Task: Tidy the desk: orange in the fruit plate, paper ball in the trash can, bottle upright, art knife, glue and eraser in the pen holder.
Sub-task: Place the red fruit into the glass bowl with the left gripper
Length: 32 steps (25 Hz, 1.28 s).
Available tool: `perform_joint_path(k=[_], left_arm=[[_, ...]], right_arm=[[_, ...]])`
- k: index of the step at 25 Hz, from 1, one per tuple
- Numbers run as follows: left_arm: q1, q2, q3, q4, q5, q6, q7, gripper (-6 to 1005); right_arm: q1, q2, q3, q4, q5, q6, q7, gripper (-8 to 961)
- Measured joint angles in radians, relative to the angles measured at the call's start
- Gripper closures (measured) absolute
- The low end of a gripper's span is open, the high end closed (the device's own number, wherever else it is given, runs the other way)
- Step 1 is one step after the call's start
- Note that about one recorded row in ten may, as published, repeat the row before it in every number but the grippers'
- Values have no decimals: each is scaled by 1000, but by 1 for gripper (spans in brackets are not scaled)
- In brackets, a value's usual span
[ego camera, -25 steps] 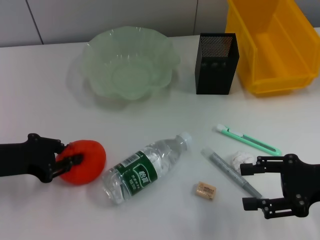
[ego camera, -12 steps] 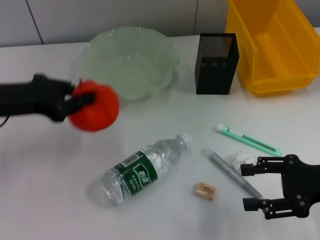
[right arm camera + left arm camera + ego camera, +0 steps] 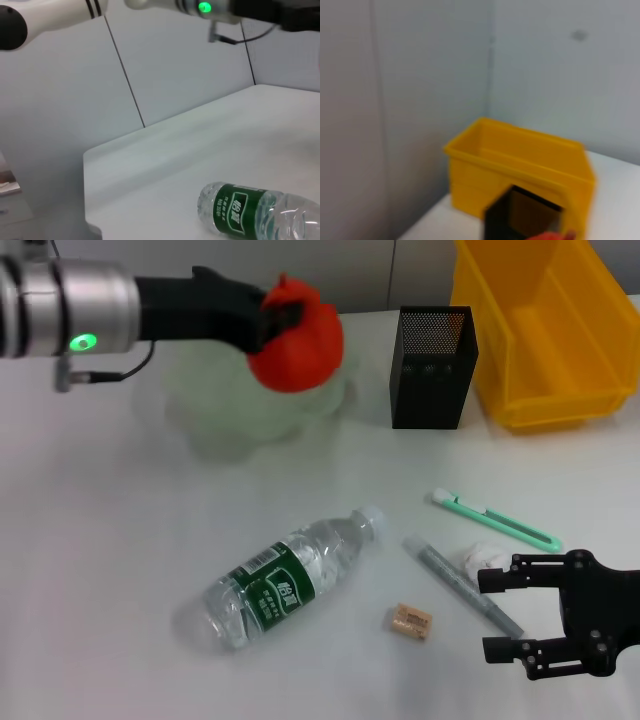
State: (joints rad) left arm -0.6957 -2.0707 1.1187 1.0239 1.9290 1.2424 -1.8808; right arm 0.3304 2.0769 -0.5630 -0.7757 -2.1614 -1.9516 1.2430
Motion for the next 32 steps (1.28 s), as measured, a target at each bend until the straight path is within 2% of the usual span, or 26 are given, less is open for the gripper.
perform_joint_path(k=[4, 5, 6, 7, 12, 16, 26, 32], left_arm=[[0, 0, 0, 0, 0, 0, 0, 911], [-58, -3, 106, -79, 4, -260, -69, 915], [-58, -3, 106, -79, 4, -260, -69, 926], [-73, -4, 119, -112, 6, -353, -89, 938], [-85, -7, 140, -144, 8, -413, -92, 921], [-101, -8, 209, -169, 1, -490, -99, 907], [-99, -9, 242, -178, -19, -603, -130, 872], [-93, -9, 253, -181, -19, -624, -125, 643]], right_arm=[[4, 0, 0, 8, 0, -2, -1, 204], [4, 0, 0, 8, 0, -2, -1, 204], [6, 0, -1, 9, 0, -3, -1, 204], [6, 0, -1, 9, 0, -3, -1, 204], [10, 0, -1, 12, 1, -4, -1, 203], [16, 0, -4, 22, 2, -4, -1, 203], [22, 0, 0, 46, 2, 3, -1, 205], [26, 0, 0, 49, 2, 3, -1, 204]])
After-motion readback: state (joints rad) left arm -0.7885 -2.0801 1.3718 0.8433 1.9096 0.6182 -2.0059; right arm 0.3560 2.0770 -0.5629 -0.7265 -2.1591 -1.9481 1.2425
